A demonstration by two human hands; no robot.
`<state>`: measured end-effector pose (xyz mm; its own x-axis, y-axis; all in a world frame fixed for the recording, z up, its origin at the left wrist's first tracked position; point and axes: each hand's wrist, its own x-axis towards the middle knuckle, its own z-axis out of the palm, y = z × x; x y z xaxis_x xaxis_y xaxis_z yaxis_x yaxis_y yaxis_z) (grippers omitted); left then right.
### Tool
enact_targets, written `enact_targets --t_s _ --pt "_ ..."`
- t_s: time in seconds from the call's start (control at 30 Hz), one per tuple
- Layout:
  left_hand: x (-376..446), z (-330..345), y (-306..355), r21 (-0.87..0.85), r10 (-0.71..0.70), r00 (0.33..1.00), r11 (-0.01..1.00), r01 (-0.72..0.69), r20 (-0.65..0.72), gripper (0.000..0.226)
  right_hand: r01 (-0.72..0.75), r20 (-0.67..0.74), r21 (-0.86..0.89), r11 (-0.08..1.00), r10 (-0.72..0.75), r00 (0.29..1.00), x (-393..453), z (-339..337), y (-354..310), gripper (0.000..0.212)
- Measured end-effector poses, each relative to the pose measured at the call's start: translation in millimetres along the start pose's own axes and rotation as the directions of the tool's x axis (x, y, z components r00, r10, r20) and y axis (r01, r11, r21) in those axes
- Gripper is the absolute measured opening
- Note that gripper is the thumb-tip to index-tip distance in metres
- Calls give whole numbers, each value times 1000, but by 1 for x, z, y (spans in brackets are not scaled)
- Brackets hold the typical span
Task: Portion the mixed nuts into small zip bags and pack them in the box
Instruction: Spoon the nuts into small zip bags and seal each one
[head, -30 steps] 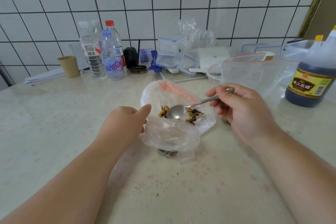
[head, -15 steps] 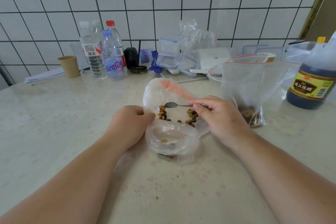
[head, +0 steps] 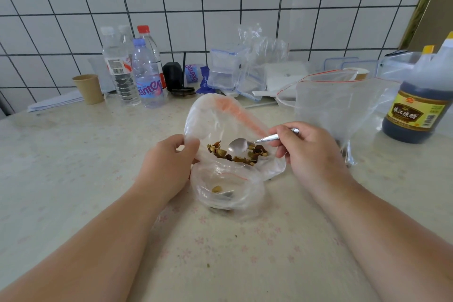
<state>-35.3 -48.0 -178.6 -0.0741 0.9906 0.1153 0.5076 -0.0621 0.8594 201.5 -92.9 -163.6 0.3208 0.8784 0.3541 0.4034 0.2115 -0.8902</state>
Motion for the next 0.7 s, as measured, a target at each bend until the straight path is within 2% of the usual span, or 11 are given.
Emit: enact_targets --t_s 0.17,0.3,0.4,0.57,0.7 --pt "0 -3 2 -125 -28 999 992 22 -44 26 32 -46 -100 995 -37 998 -1 -5 -3 20" --pt "1 -6 2 -213 -63 998 976 56 -30 21 -2 -6 -101 995 2 1000 -2 -4 -3 21" --pt "-2 -6 3 -184 -65 997 980 69 30 17 -27 26 -60 998 28 999 -1 1 -3 23" --pt "-2 -6 6 -147 -83 993 985 94 79 37 -31 71 -39 999 34 997 1 6 -1 27" --pt "-3 -5 4 -165 -43 990 984 66 136 40 -140 82 42 989 136 987 4 9 0 29"
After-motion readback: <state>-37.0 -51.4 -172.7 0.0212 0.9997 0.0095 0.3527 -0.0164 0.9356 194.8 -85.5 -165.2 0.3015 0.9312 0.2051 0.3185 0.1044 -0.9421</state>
